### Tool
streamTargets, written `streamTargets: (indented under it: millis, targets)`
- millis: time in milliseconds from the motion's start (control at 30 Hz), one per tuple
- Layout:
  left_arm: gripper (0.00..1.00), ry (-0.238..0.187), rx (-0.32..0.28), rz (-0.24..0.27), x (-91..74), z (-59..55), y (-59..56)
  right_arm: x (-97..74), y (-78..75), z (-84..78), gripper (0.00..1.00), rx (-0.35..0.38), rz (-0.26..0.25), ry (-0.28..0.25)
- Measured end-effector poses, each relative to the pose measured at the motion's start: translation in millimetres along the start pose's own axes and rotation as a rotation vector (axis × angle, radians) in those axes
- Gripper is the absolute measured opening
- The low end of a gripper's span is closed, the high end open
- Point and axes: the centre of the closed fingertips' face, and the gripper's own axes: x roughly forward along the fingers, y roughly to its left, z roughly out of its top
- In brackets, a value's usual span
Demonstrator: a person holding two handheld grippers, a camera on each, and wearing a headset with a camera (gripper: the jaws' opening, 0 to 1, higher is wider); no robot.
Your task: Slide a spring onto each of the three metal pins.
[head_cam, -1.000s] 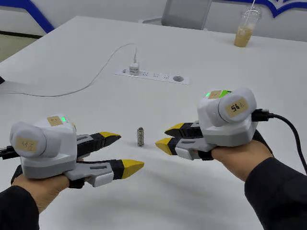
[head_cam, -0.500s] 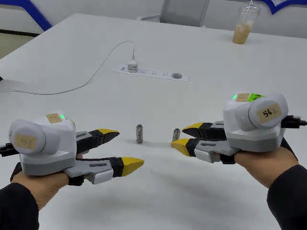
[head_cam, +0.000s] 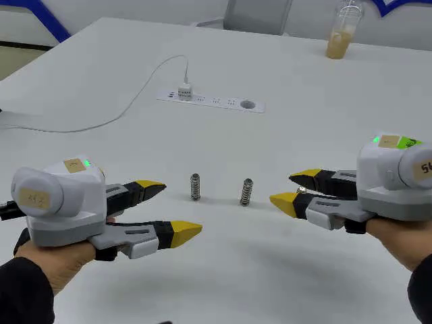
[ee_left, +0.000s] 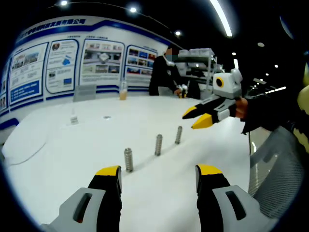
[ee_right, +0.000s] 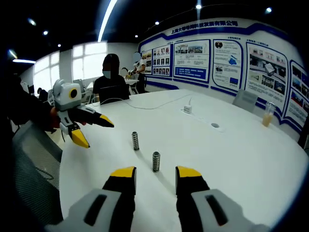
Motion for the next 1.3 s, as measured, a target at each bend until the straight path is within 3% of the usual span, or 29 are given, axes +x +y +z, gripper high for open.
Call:
streamTargets:
  millis: [267,600,1300]
  targets:
    - [0.65,0.005,0.002,0.0,0.2,-0.6,-0.9,-11.3,-14.1,-15.5,0.4,0.015,-0.034,0.001]
    - [0.66,0.021,0.008,-0.004,1.2,-5.1,-2.4,-22.3,-17.8,-41.5,0.47,0.025,-0.042,0.02]
    - [0.7,0.029,-0.006,-0.003,1.2,-8.7,-1.6,-26.3,-13.9,-52.3,0.59,0.008,-0.045,0.011]
